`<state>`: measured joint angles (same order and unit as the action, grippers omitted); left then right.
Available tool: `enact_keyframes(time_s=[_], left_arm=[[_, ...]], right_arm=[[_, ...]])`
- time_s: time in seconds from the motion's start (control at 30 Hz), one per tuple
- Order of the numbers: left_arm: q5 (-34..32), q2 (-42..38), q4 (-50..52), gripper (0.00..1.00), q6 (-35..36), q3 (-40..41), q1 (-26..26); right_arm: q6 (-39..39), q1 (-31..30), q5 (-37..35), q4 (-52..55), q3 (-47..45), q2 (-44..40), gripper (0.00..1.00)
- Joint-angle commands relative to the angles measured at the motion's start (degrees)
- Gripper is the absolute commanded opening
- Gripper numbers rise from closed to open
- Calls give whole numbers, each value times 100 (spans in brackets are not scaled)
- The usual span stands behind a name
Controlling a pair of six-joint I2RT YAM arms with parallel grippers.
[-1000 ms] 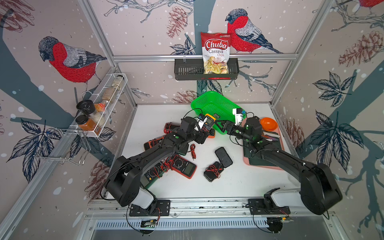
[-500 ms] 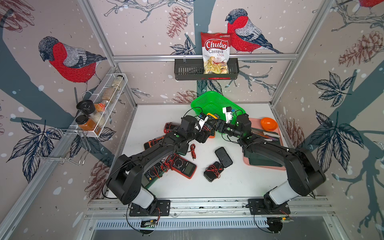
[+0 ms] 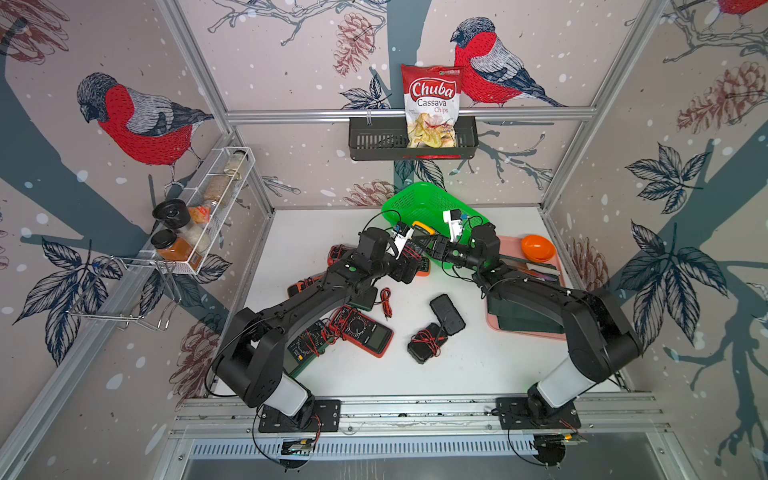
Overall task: Put the multimeter into the basket
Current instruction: Pick up the multimeter from the center of the board, then place the multimeter in the basket.
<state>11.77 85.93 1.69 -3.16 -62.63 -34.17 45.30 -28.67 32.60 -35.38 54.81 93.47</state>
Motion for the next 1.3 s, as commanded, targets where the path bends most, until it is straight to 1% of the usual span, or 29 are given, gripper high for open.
enact_keyframes(time_s=[0.0, 0.1, 0.2, 0.33, 0.43, 0.57, 0.73, 0.9, 1.1, 1.27], left_arm=[[42, -262, -485, 98, -163, 72, 92], [-214, -621, -703, 98, -292, 267, 139], [-632, -999, -961, 98, -380, 512, 150], [-1343, -1455, -1183, 98, -625, 981, 165], [-1628, -1734, -1328, 98, -833, 1300, 244], [-1737, -1918, -1318, 98, -967, 1551, 357], [-1801, -1931, -1277, 98, -1098, 1675, 412], [-1770, -1905, -1372, 98, -1220, 1781, 431], [-1760, -1818, -1450, 98, -1349, 1851, 447], [-1715, -1762, -1505, 98, -1428, 1870, 456]], right_arm=[[175, 203, -126, -404, 182, 97, 18], [280, 473, -251, -514, 452, 296, 16], [383, 755, -503, -511, 831, 668, 14], [755, 1113, -663, -777, 1517, 1504, 12], [897, 1201, -731, -839, 2266, 2245, 11], [1051, 1154, -854, -882, 3224, 3189, 10], [1096, 1070, -1237, -688, 4071, 4086, 10], [1026, 984, -1531, -371, 4646, 4658, 10], [920, 849, -1629, 308, 5414, 5242, 12], [1032, 793, -1575, 550, 5643, 5483, 13]])
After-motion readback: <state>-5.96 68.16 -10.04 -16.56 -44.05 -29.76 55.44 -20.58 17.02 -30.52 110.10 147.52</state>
